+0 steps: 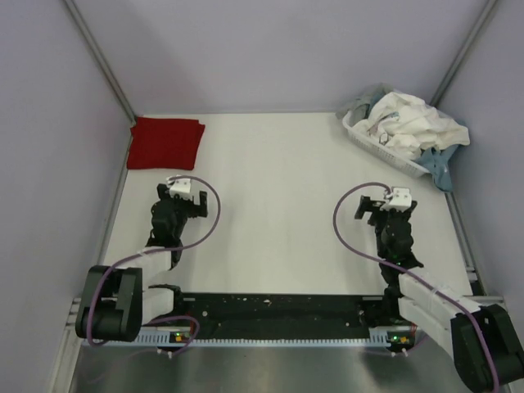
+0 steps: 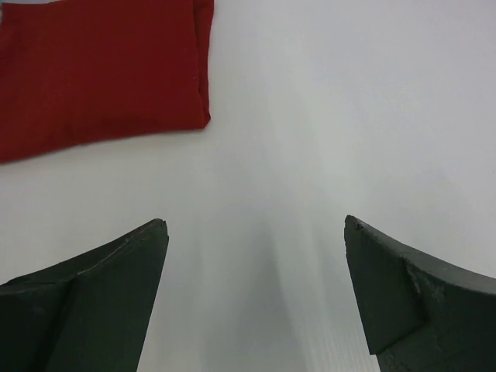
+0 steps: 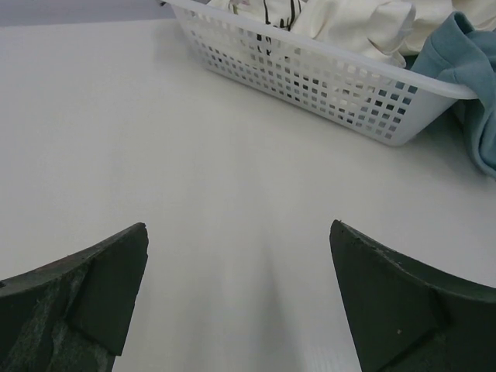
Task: Fold and stack the t-shirts
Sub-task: Grab crumpled tshirt from bin with the right arm
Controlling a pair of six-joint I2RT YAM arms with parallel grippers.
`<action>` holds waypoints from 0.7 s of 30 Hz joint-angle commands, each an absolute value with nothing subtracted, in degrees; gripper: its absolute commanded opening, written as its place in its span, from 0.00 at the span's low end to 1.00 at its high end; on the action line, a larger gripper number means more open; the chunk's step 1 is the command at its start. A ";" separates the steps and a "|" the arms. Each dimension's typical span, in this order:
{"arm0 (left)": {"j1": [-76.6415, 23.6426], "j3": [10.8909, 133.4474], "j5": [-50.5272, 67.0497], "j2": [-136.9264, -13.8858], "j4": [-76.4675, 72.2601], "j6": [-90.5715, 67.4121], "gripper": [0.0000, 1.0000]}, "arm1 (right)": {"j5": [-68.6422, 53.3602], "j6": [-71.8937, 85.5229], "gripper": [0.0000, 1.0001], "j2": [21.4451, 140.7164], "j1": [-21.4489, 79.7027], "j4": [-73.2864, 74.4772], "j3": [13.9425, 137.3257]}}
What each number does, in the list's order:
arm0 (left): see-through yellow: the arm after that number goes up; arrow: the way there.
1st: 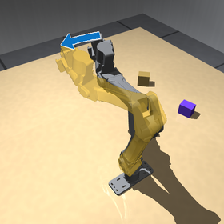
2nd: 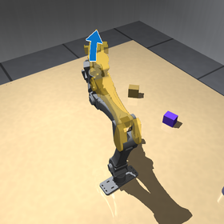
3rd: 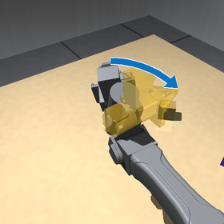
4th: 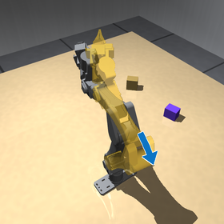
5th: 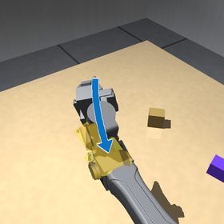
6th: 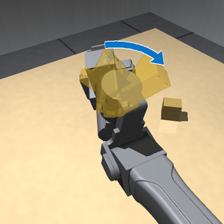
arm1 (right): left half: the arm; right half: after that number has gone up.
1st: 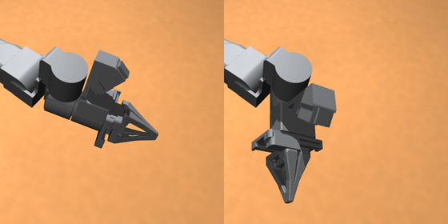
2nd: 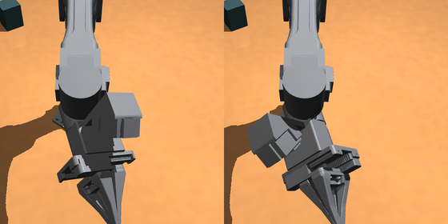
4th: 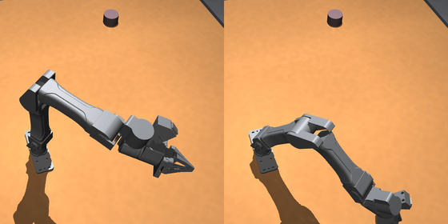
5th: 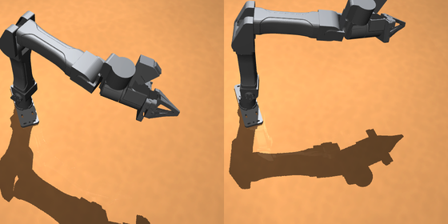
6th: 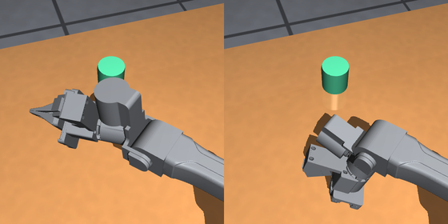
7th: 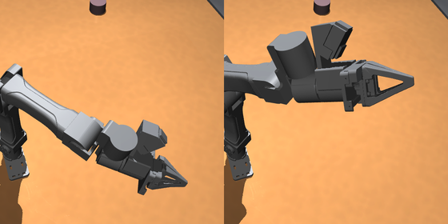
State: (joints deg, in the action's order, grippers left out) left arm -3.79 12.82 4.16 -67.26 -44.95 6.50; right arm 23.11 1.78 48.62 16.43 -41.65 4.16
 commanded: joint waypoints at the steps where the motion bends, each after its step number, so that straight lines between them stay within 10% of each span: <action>1: -3.52 15.38 3.86 -67.94 -46.15 5.80 0.99 | 22.33 5.27 0.98 46.06 16.00 -34.92 6.84; 9: -2.46 19.60 10.98 -69.26 -36.92 7.90 0.99 | 20.99 12.29 0.95 43.75 14.95 -5.22 31.78; 21: -2.64 46.48 23.81 -71.80 -0.27 16.00 0.99 | 3.52 18.99 0.88 82.40 -9.40 11.77 76.34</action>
State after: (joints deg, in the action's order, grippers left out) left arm -2.70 37.95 16.12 -69.93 -11.99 15.22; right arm 11.81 14.98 70.76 -3.88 3.36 67.09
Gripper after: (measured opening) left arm 0.987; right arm 0.911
